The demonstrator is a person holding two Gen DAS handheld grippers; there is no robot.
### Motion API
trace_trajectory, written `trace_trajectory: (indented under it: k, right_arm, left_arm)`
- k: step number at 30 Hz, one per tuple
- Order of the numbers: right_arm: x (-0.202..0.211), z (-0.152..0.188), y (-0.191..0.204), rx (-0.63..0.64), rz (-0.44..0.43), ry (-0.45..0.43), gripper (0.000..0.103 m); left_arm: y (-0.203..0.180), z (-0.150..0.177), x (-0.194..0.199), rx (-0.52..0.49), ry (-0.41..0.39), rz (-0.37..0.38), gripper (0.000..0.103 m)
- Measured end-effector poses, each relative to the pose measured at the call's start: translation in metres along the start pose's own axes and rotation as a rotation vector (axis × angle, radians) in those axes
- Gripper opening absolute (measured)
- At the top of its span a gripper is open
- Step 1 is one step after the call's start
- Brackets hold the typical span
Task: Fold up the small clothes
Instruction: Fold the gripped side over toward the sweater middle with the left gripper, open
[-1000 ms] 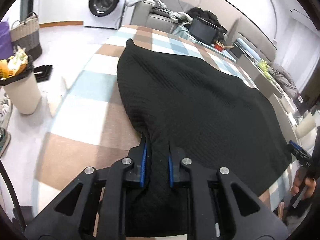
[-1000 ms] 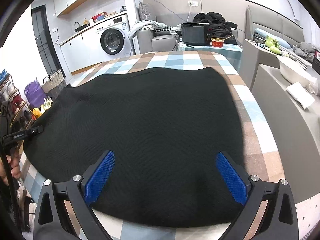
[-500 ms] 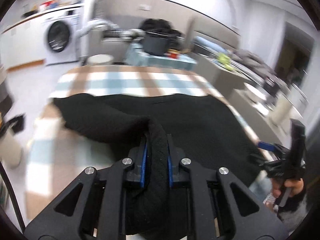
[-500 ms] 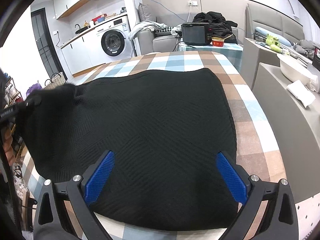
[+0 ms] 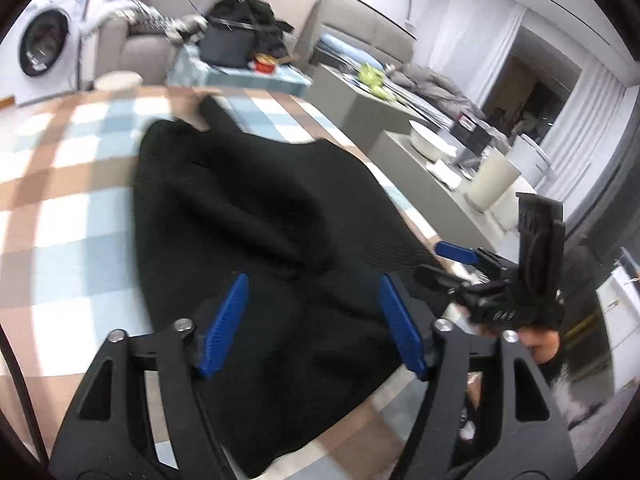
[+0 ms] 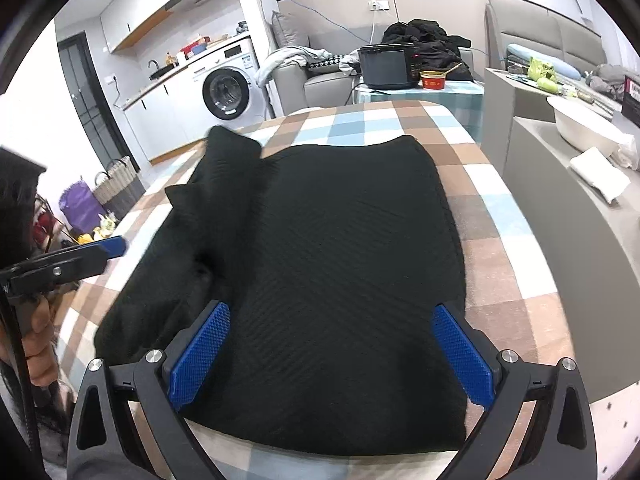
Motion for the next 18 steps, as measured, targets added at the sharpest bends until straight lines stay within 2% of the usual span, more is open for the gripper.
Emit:
trace_trajectory:
  k: [2, 5, 8, 10, 12, 14, 15, 17, 18]
  right_arm:
    - [-0.002, -0.001, 0.001, -0.019, -0.04, 0.01, 0.103]
    - [-0.003, -0.002, 0.007, -0.047, -0.113, 0.029, 0.102]
    - [-0.004, -0.004, 0.014, -0.05, -0.165, 0.04, 0.1]
    - [-0.006, -0.004, 0.02, -0.04, -0.167, 0.054, 0.098]
    - [-0.009, -0.003, 0.025, -0.025, -0.165, 0.074, 0.089]
    - [-0.016, 0.0, 0.032, -0.008, -0.187, 0.117, 0.074]
    - [-0.021, 0.002, 0.034, -0.004, -0.204, 0.141, 0.071]
    - [-0.035, 0.008, 0.039, -0.006, -0.24, 0.223, 0.046]
    - [-0.042, 0.011, 0.039, -0.013, -0.251, 0.254, 0.041]
  left_arm:
    - [0.014, 0.004, 0.009, 0.001, -0.02, -0.055, 0.075]
    - [0.034, 0.016, 0.009, 0.013, 0.007, -0.134, 0.075]
    - [0.04, 0.029, -0.002, 0.005, 0.056, -0.149, 0.075]
    - [0.033, 0.034, -0.016, -0.028, 0.076, -0.161, 0.075]
    - [0.021, 0.041, -0.029, -0.083, 0.103, -0.167, 0.075]
    - [0.015, 0.048, -0.033, -0.12, 0.121, -0.183, 0.075]
    - [0.013, 0.052, -0.035, -0.141, 0.134, -0.189, 0.075]
    - [0.009, 0.058, -0.036, -0.164, 0.145, -0.187, 0.075]
    - [0.008, 0.061, -0.035, -0.176, 0.147, -0.184, 0.075]
Point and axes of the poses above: each gripper's, at about its wrist camera, not at the fingertips, and x roughly against the way its jaws point, y to its left, z to its underside, the point moved 1 cm from there along -x, roughly the way its jaws point, and after that the axes turned 4 degrees about -x, right-handed, at the moved point
